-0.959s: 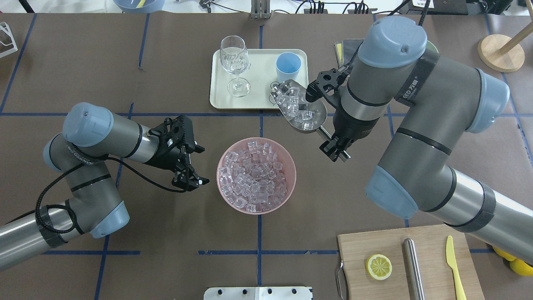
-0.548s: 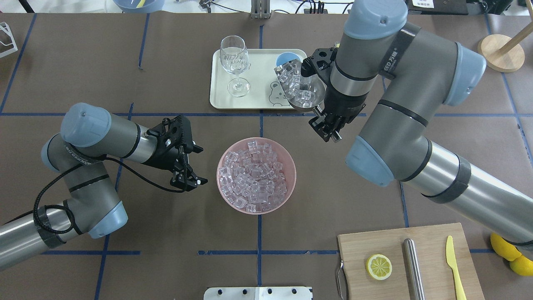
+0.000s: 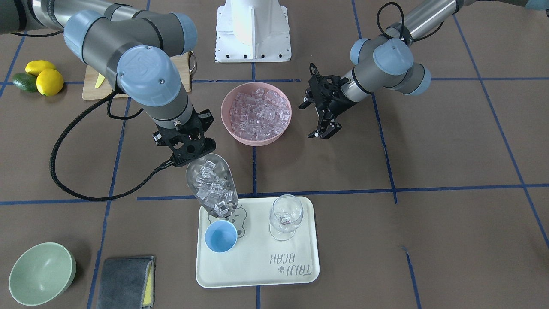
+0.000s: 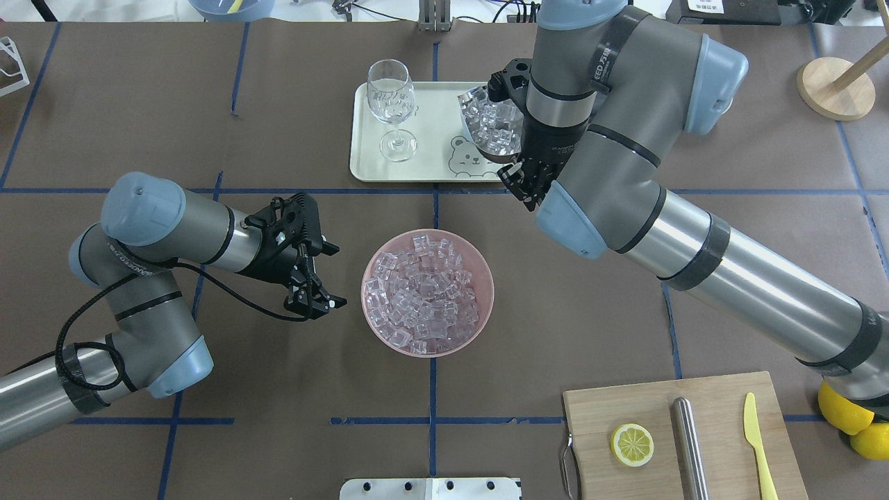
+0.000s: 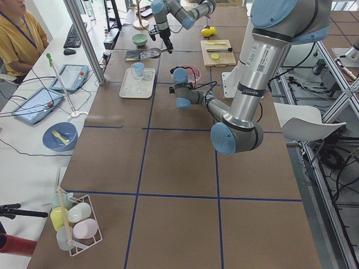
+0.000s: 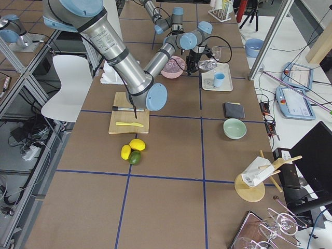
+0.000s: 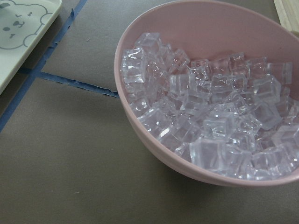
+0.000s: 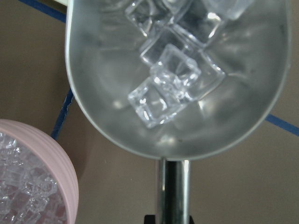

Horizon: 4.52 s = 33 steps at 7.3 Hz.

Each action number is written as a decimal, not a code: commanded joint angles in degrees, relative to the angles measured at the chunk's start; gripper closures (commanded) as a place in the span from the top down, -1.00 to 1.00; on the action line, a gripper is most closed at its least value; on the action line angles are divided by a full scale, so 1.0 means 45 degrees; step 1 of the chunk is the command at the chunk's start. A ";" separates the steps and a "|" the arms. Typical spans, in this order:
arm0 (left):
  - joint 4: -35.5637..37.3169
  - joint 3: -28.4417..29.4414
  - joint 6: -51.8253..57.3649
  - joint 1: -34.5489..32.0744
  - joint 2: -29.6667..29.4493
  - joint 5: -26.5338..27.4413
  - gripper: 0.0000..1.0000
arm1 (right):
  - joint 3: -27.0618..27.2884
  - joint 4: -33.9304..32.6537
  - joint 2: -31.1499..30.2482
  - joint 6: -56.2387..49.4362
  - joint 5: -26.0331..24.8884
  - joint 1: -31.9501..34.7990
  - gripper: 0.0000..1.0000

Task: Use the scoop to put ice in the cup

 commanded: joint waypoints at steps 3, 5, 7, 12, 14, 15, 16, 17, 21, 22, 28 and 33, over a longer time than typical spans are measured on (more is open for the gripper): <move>0.0000 -0.0027 -0.0019 0.0020 0.0000 0.0029 1.00 | -0.1650 -0.0033 0.0699 -0.0458 0.0267 0.0297 -1.00; 0.0000 -0.0046 -0.0020 0.0040 0.0058 0.0029 1.00 | -0.2044 -0.0111 0.0722 -0.1316 0.0228 0.0492 -1.00; 0.0000 -0.0007 -0.0039 0.0079 0.0059 0.0048 1.00 | -0.2474 -0.1585 0.1343 -0.2852 -0.0238 0.0629 -1.00; 0.0000 0.0051 -0.0039 0.0099 0.0059 0.0126 1.00 | -0.3390 -0.4483 0.2711 -0.4834 -0.1253 0.0630 -1.00; 0.0000 0.0032 -0.0039 0.0118 0.0078 0.0322 1.00 | -0.3764 -0.5225 0.3104 -0.5419 -0.1587 0.0630 -1.00; 0.0000 0.0032 -0.0039 0.0118 0.0078 0.0341 1.00 | -0.3822 -0.5422 0.3143 -0.5518 -0.1724 0.0630 -1.00; 0.0000 0.0012 -0.0039 0.0118 0.0078 0.0342 1.00 | -0.4074 -0.5695 0.3356 -0.5771 -0.1822 0.0630 -1.00; 0.0000 0.0012 -0.0039 0.0118 0.0078 0.0342 1.00 | -0.4193 -0.6007 0.3552 -0.5889 -0.1900 0.0630 -1.00; 0.0000 -0.0007 -0.0039 0.0118 0.0078 0.0342 1.00 | -0.4778 -0.6982 0.4195 -0.6591 -0.2563 0.0649 -1.00; 0.0000 -0.0007 -0.0039 0.0099 0.0097 0.0342 1.00 | -0.4819 -0.7025 0.4198 -0.6671 -0.2642 0.0649 -1.00; 0.0000 -0.0007 -0.0039 0.0079 0.0098 0.0420 1.00 | -0.5424 -0.7397 0.4765 -0.7023 -0.2994 0.0649 -1.00; -0.0039 -0.0085 0.0039 0.0080 0.0078 -0.0027 1.00 | -0.0439 -0.6173 0.1281 -0.4436 -0.2723 0.0669 -1.00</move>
